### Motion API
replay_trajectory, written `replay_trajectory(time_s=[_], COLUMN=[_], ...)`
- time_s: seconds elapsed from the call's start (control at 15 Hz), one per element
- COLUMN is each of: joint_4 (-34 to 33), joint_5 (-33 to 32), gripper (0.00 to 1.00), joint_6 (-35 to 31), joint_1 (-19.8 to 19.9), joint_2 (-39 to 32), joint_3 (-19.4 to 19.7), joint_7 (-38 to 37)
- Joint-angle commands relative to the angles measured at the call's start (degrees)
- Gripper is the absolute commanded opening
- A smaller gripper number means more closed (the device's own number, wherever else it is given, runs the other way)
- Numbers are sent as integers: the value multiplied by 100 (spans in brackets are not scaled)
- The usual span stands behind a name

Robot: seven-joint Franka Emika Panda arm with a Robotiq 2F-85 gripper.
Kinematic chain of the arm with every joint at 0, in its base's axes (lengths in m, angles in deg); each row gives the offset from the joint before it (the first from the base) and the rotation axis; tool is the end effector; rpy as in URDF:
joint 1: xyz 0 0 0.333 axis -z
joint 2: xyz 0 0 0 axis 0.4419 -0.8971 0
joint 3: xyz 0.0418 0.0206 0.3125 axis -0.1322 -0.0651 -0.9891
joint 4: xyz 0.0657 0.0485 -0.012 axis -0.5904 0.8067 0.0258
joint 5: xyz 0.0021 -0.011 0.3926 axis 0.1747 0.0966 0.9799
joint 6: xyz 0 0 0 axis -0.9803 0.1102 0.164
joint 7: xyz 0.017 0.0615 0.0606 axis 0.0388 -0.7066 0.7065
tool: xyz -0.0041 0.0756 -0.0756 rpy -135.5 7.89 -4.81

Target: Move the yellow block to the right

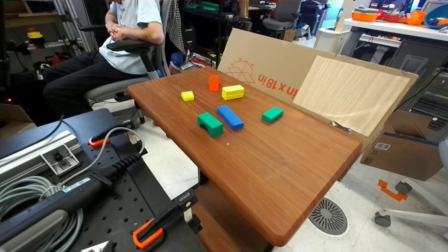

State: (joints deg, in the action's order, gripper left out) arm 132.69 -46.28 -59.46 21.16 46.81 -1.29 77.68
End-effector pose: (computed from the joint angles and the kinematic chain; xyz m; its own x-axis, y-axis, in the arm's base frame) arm 0.3536 0.1210 0.5740 0.9706 0.0799 0.2272 0.0686 -0.9960 0.0574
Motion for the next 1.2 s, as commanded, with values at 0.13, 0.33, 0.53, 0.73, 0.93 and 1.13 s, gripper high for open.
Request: replay_trajectory(time_s=[0.13, 0.33, 0.53, 0.73, 0.93, 1.13], joint_4=[34, 171, 138, -35, -363, -836], joint_5=[84, 104, 175, 373, 441, 40], gripper=[100, 100, 100, 100, 100, 100], joint_6=[-518, -1264, -1854, -2233, -2278, -2043], joint_1=[-202, -319, -397, -435, -361, -275], joint_2=[-801, -1489, -2390, -3388, -4429, -5335], joint_3=[222, 403, 552, 603, 489, 347], joint_7=[703, 1495, 2193, 2791, 3410, 3749])
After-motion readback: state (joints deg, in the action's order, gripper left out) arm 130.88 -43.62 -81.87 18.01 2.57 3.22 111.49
